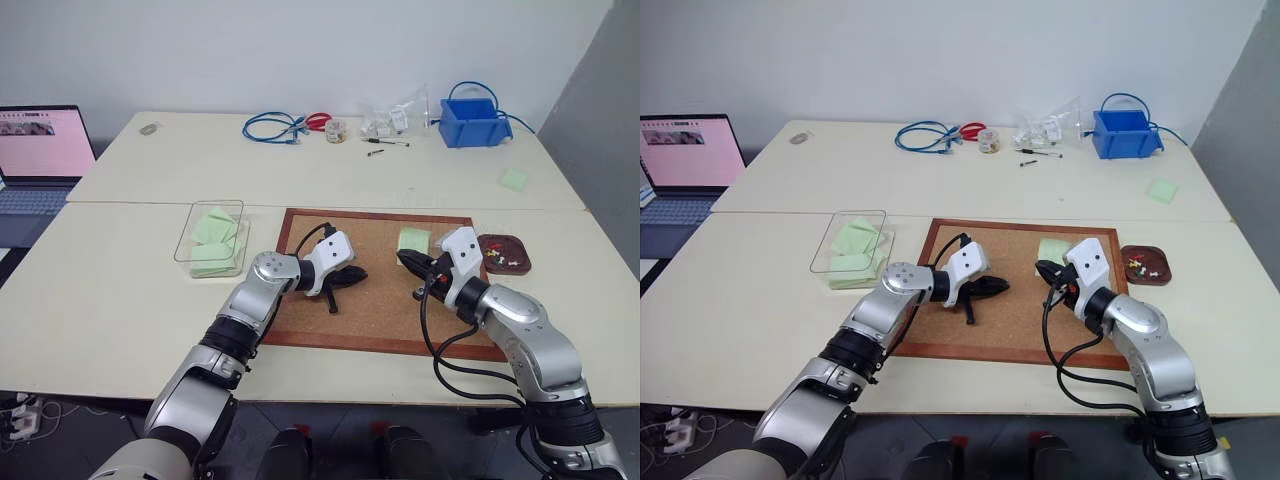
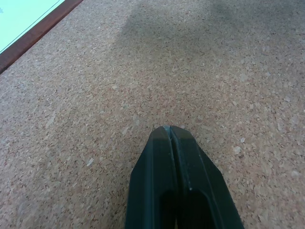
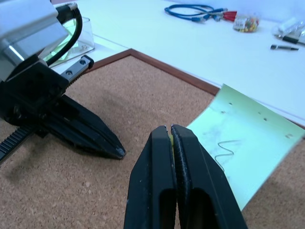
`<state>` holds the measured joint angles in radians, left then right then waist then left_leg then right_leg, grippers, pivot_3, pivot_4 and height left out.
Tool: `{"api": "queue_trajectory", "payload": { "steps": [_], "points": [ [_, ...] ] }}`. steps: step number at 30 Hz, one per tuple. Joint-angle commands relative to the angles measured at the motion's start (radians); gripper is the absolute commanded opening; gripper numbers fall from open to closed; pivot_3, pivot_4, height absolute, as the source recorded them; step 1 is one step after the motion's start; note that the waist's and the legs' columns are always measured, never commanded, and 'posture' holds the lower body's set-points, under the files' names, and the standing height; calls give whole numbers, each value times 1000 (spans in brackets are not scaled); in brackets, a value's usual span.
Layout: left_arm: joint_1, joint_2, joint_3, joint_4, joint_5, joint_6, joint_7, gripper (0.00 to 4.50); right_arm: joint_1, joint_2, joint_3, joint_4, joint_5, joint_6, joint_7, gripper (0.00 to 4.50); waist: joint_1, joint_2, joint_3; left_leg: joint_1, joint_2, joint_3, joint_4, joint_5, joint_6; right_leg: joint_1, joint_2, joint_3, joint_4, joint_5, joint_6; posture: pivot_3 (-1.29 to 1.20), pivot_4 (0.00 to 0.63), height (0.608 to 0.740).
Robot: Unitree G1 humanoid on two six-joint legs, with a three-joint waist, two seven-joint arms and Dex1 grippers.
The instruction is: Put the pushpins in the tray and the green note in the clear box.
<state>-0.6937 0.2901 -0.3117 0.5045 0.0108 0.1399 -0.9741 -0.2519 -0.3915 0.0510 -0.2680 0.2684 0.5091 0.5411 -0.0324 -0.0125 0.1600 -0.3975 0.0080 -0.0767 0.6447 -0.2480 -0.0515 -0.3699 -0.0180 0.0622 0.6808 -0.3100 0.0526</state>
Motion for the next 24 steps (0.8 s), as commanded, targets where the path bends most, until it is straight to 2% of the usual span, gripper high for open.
{"api": "queue_trajectory", "payload": {
  "steps": [1,4,8,9,11,12,14,18,21,24],
  "points": [
    [39,4,-55,57,44,36,-24,0,-11,-6,-32,-28,26,10,0,13,0,0,0,0,0,0,0,0,0,0,0,0,0,0,0,0,150,740],
    [36,3,-52,58,48,21,-13,0,-17,-10,-40,-30,34,22,4,13,0,0,0,0,0,0,0,0,0,0,0,0,0,0,0,0,150,740],
    [3,-2,-4,32,18,-94,9,0,-32,-44,-66,-61,83,86,33,13,1,0,0,0,0,0,0,0,0,0,0,0,0,0,0,0,150,740],
    [-6,0,4,28,11,-112,5,391,-34,-51,-70,-66,92,98,37,0,1,0,0,0,0,0,0,0,0,0,0,0,0,0,0,0,150,740],
    [-39,9,25,14,-12,-154,-23,565,-40,-73,-84,-84,119,133,52,0,0,0,1,-1,0,0,0,0,0,0,0,0,0,0,0,0,150,740],
    [-64,21,24,17,-5,-215,-33,820,-46,-85,-93,-96,138,155,58,0,1,0,2,-2,0,0,0,0,0,-2,0,0,0,0,0,0,150,740],
    [-111,42,16,40,23,-364,-40,1021,-59,-108,-105,-117,167,189,71,0,1,-1,3,-3,0,0,0,0,0,-3,0,0,0,0,0,0,150,740],
    [-168,54,3,114,61,-562,-30,1694,-78,-130,-111,-139,201,228,79,0,3,-2,4,-4,0,0,0,0,0,-4,0,0,0,0,0,0,150,740],
    [-271,68,-26,244,174,-876,79,2305,-115,-141,-110,-163,247,283,88,0,2,-2,5,-4,0,1,0,0,0,-4,0,0,0,0,0,0,150,740],
    [-331,60,-40,348,228,-1019,136,2986,-131,-150,-104,-163,260,295,90,0,2,-3,6,-4,-1,1,0,0,0,-4,0,0,0,0,0,0,150,740]
  ]
}}
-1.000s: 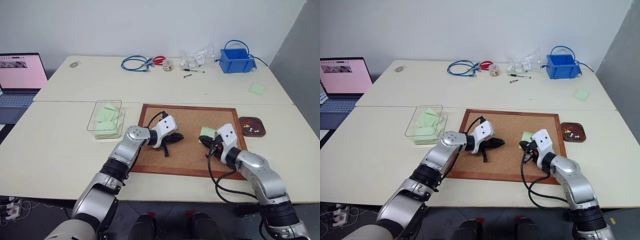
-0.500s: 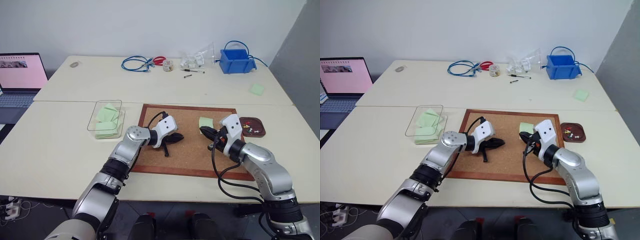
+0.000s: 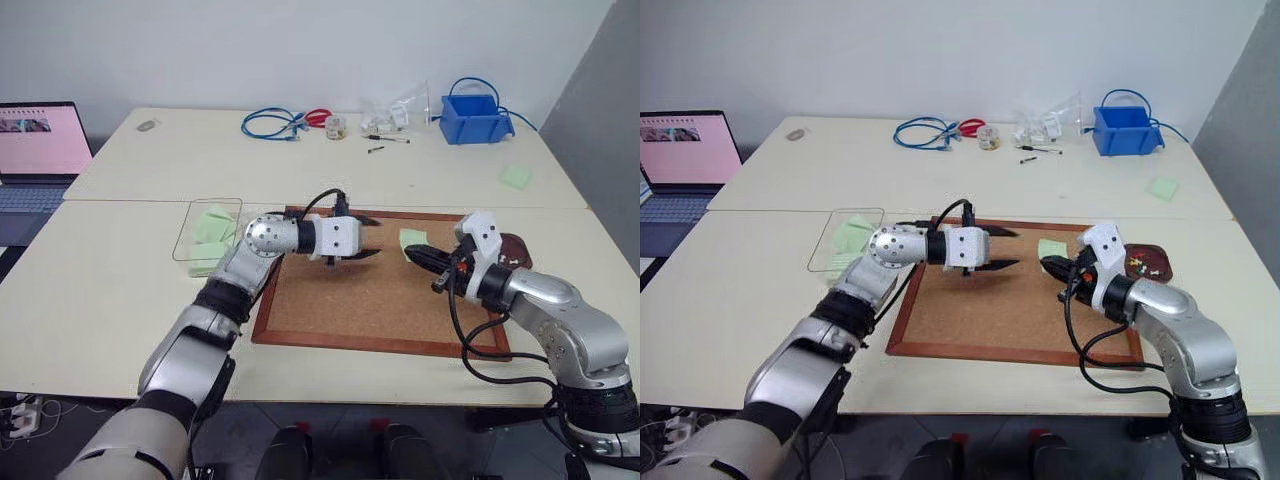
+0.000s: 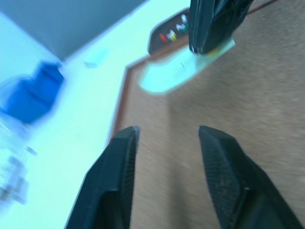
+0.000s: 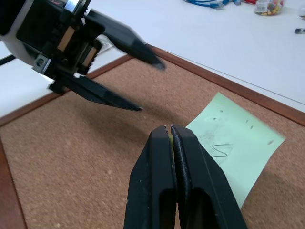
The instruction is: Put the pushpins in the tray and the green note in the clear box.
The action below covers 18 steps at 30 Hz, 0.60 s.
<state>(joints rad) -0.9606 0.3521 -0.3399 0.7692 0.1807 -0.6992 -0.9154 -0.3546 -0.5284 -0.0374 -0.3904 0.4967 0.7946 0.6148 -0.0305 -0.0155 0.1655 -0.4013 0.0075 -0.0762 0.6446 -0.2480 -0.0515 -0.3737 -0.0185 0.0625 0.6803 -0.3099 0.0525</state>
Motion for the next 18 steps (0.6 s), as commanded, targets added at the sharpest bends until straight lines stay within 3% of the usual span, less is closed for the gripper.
{"api": "queue_trajectory", "payload": {
  "steps": [1,6,14,18],
  "points": [
    [-87,-7,-25,119,88,-229,103,3186,-36,-13,-15,-40,36,15,14,0,1,0,0,0,0,0,0,0,0,0,0,0,0,0,0,0,150,740],
    [-144,-37,-49,229,163,-317,182,4019,-58,-2,-14,-51,55,34,-5,0,0,0,0,-1,0,0,0,0,0,-1,0,0,0,0,0,0,150,740],
    [-166,-54,-69,292,212,-379,236,4019,-62,10,-11,-74,71,51,-26,0,-2,0,0,-1,0,0,0,0,0,-1,0,0,0,0,0,0,150,740],
    [-173,-58,-67,304,216,-391,247,3360,-60,11,-9,-80,77,56,-31,0,-2,0,0,-1,0,0,0,0,0,-1,0,0,0,0,0,0,150,740]
  ]
}}
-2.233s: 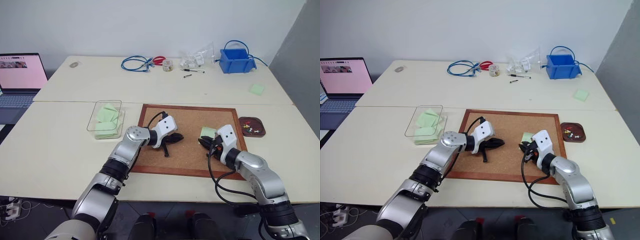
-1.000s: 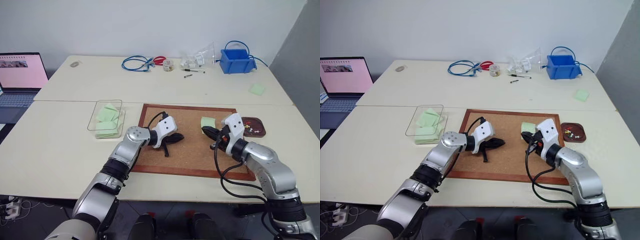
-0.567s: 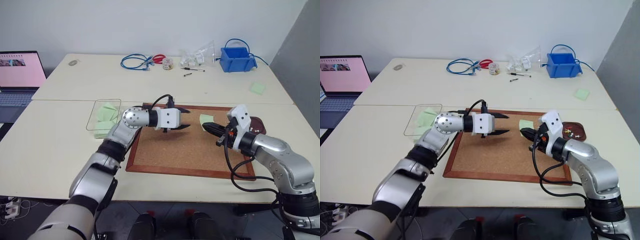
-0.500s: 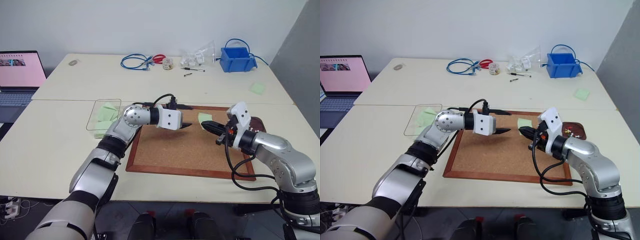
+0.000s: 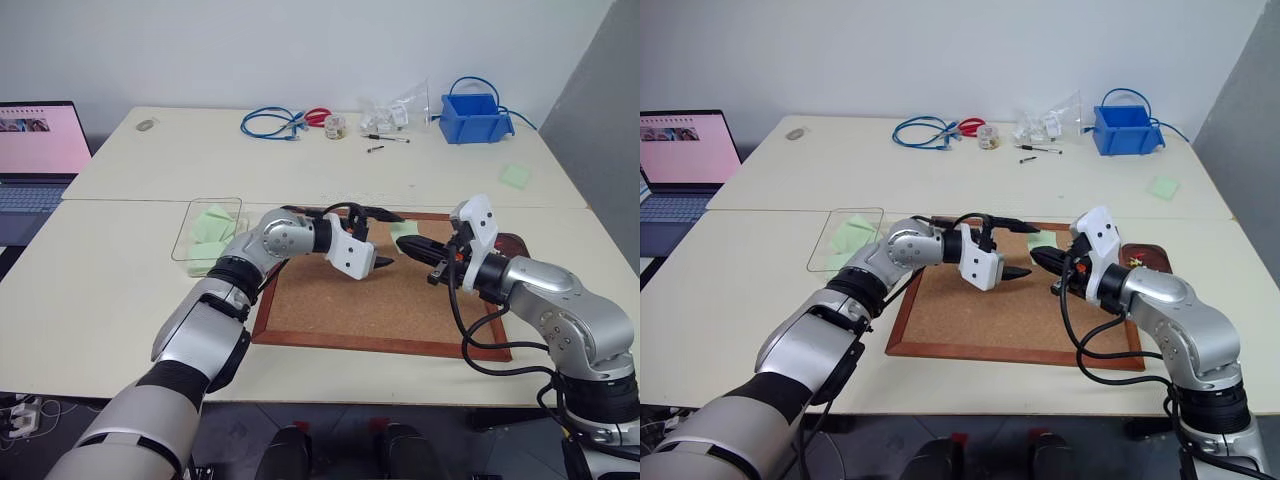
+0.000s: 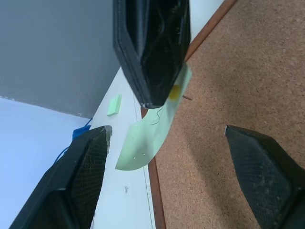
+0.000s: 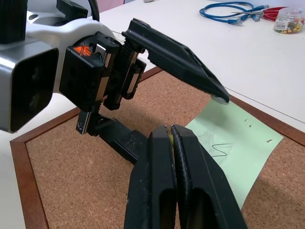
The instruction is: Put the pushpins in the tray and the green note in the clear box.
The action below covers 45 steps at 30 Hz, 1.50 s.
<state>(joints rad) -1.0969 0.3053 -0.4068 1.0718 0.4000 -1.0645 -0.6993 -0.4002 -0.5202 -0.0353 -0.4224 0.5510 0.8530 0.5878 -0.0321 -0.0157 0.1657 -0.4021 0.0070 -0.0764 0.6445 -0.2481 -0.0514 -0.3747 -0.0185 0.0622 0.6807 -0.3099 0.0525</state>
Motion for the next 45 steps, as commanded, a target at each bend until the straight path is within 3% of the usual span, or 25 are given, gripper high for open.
{"api": "queue_trajectory", "payload": {
  "steps": [1,17,23,38,42,45],
  "points": [
    [-39,-12,1,2,-1,-27,37,3173,-15,5,-11,-49,25,-1,-7,0,0,0,0,0,0,0,0,0,0,0,0,0,0,0,0,0,150,740],
    [-42,-7,-7,19,20,-53,62,30,-34,14,-28,-33,47,12,-29,0,0,0,0,0,0,0,0,0,0,0,0,0,0,0,0,0,150,740],
    [-53,-2,-15,22,58,-53,105,30,-65,1,-61,-11,62,22,-28,0,0,0,0,0,0,0,0,0,0,0,0,0,0,0,0,0,150,740],
    [-108,37,-87,8,307,-79,449,30,-133,-17,-108,44,115,75,-37,0,1,0,0,0,0,0,0,0,0,0,0,0,1,0,0,0,150,740],
    [-99,37,-76,22,279,-70,442,30,-135,-18,-112,40,119,75,-46,0,0,0,0,0,0,0,0,0,0,0,0,0,1,0,0,0,150,740],
    [-69,31,-27,21,150,-41,325,30,-120,-27,-122,14,118,74,-54,0,0,0,0,0,0,0,0,0,0,0,0,0,1,0,0,0,150,740]
  ]
}}
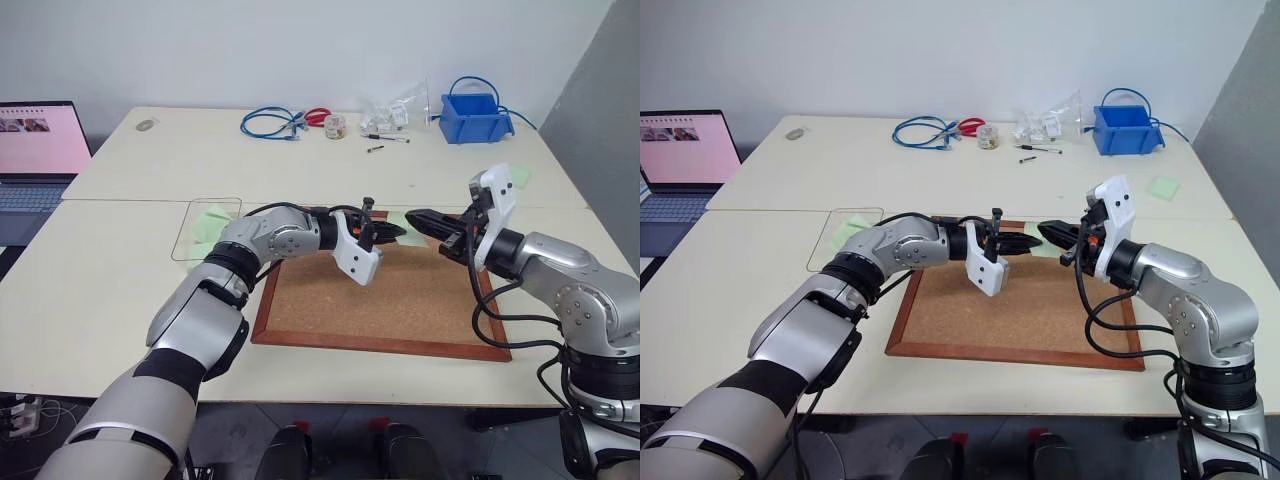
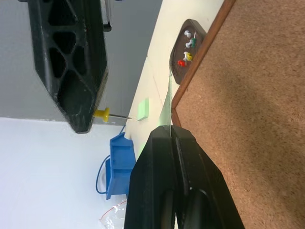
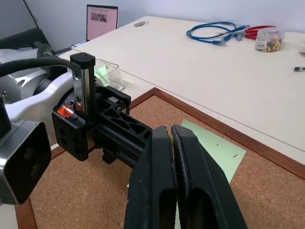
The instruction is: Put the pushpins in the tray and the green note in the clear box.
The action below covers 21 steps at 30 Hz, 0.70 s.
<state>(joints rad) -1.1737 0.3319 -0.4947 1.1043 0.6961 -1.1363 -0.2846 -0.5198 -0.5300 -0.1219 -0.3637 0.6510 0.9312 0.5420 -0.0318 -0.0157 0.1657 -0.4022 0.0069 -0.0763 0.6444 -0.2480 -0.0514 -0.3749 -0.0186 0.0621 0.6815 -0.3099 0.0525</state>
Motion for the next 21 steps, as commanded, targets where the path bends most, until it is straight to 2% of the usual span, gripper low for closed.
{"api": "queue_trajectory", "payload": {
  "steps": [1,4,8,11,14,17,21],
  "points": [
    [29,5,78,-27,-214,51,-161,30,9,-25,-39,-57,15,-9,-7,0,0,0,0,0,0,0,0,0,0,0,0,0,0,0,0,0,150,740],
    [103,18,125,-123,-386,155,-334,30,32,-44,-50,-86,14,-17,-3,0,-1,0,0,0,0,0,0,0,0,0,0,0,0,0,0,0,150,740],
    [218,49,173,-325,-509,351,-443,30,64,-59,-81,-110,-2,-29,-31,0,-3,1,0,0,1,0,0,0,0,-1,0,0,1,0,0,0,150,740],
    [309,31,204,-534,-672,621,-556,30,92,-60,-122,-106,-59,-46,-111,0,-1,0,0,0,1,0,0,0,0,-1,0,0,1,0,0,0,150,740],
    [387,8,198,-773,-860,946,-675,30,119,-63,-150,-26,-207,-88,-269,0,2,1,0,0,1,0,1,0,0,0,-1,1,1,0,0,0,150,740],
    [418,4,185,-893,-920,1151,-727,30,131,-61,-165,59,-307,-100,-373,0,3,1,0,-1,1,-2,1,0,0,1,-2,1,1,0,0,0,150,740],
    [410,-13,179,-930,-933,1288,-741,30,123,-46,-201,137,-317,-117,-384,0,-4,1,0,1,0,-1,1,0,0,1,0,2,1,0,0,0,150,740]
  ]
}}
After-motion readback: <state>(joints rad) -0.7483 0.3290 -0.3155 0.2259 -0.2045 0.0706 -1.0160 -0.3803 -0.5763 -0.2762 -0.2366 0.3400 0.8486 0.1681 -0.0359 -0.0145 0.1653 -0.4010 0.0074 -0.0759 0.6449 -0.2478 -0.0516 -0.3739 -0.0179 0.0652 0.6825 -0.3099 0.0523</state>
